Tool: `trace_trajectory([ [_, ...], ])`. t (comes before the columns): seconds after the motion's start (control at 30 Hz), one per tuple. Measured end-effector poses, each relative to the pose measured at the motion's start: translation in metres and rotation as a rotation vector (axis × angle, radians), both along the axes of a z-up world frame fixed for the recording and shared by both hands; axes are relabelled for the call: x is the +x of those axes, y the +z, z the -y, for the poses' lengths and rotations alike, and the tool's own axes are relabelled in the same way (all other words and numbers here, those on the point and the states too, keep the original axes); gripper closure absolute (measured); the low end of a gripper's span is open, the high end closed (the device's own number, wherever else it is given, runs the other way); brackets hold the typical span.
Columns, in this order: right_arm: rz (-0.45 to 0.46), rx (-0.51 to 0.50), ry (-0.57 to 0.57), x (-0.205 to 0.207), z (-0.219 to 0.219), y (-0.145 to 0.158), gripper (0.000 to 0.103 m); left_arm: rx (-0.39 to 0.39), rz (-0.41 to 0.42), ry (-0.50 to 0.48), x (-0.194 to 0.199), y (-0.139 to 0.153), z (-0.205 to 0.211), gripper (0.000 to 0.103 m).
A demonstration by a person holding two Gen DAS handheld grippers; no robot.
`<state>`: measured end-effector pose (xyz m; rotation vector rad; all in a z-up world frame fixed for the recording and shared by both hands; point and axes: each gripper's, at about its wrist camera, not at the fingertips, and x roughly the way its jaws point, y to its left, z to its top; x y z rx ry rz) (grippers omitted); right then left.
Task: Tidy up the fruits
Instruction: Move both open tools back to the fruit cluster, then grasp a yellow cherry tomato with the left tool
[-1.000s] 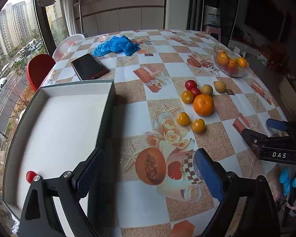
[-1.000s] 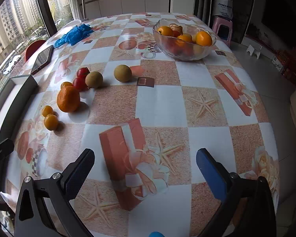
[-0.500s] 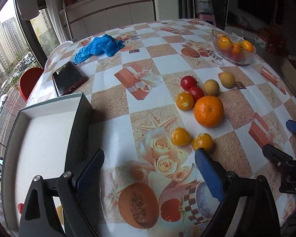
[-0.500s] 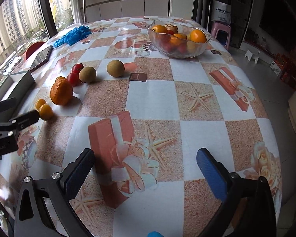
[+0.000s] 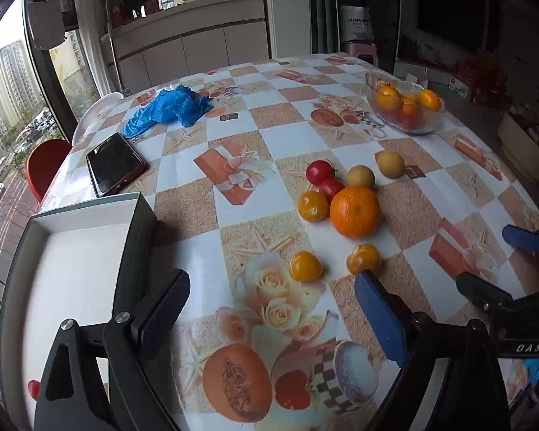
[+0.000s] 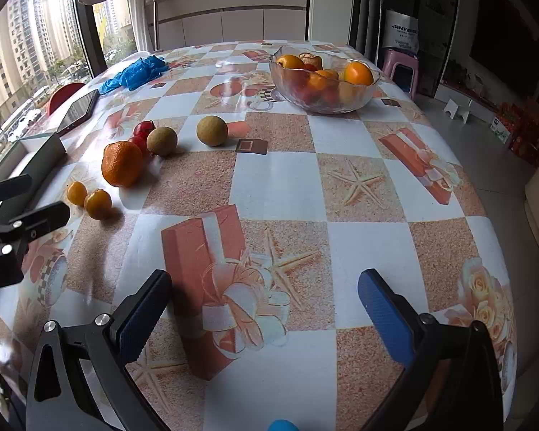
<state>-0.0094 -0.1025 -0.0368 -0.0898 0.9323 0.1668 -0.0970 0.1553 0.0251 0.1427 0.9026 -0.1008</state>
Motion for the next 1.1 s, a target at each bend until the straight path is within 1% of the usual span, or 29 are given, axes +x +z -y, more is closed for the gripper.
trace_trajectory([
  [0.13,0.003,0.001,0.000,0.000,0.000,0.000,0.000,0.040,-0.037,-0.005,0.000,-0.013,-0.003,0.009],
  [0.23,0.003,0.001,0.000,0.000,0.000,0.000,0.000,0.007,-0.048,0.002,0.009,-0.015,0.000,0.009],
  [0.3,0.003,0.001,0.000,0.000,0.000,0.000,0.000,0.004,-0.048,0.000,0.016,-0.016,0.006,0.009],
  [0.33,0.003,0.001,0.000,0.000,0.000,0.000,0.000,0.002,-0.043,0.002,0.019,-0.016,0.009,0.015],
  [0.37,0.003,0.001,0.000,0.000,0.000,0.000,0.000,-0.013,-0.043,0.001,0.021,-0.016,0.010,0.019],
  [0.43,0.003,0.001,0.000,0.000,0.000,0.000,0.000,-0.054,-0.059,0.009,0.027,-0.016,0.010,0.031],
  [0.47,0.003,0.001,0.000,0.000,0.000,0.000,0.000,-0.060,-0.060,0.020,0.028,-0.016,0.010,0.033],
  [0.53,0.003,0.001,-0.001,0.000,0.000,0.000,0.000,-0.074,-0.056,0.014,0.029,-0.014,0.012,0.058],
  [0.57,0.003,0.001,0.000,0.000,0.000,0.000,0.000,-0.074,-0.058,0.006,0.029,-0.014,0.014,0.063],
  [0.6,0.004,0.001,-0.001,0.000,0.000,0.000,0.000,-0.075,-0.059,-0.003,0.029,-0.013,0.015,0.073],
  [0.63,0.004,0.001,-0.001,0.000,0.000,0.000,0.000,-0.075,-0.060,-0.010,0.028,-0.013,0.017,0.080],
  [0.7,0.004,0.001,-0.002,0.000,0.000,0.000,0.000,-0.078,-0.057,-0.008,0.025,-0.013,0.016,0.081],
  [0.83,0.002,-0.004,-0.005,0.000,-0.001,0.001,0.000,-0.111,-0.051,0.003,0.010,-0.013,0.005,0.081],
  [0.93,-0.022,0.000,-0.022,0.001,-0.006,0.003,0.000,-0.100,-0.040,0.011,-0.007,-0.013,-0.004,0.081],
  [1.1,-0.034,0.067,0.091,0.005,-0.049,0.005,0.000,-0.095,-0.032,0.031,-0.029,-0.014,-0.018,0.081],
])
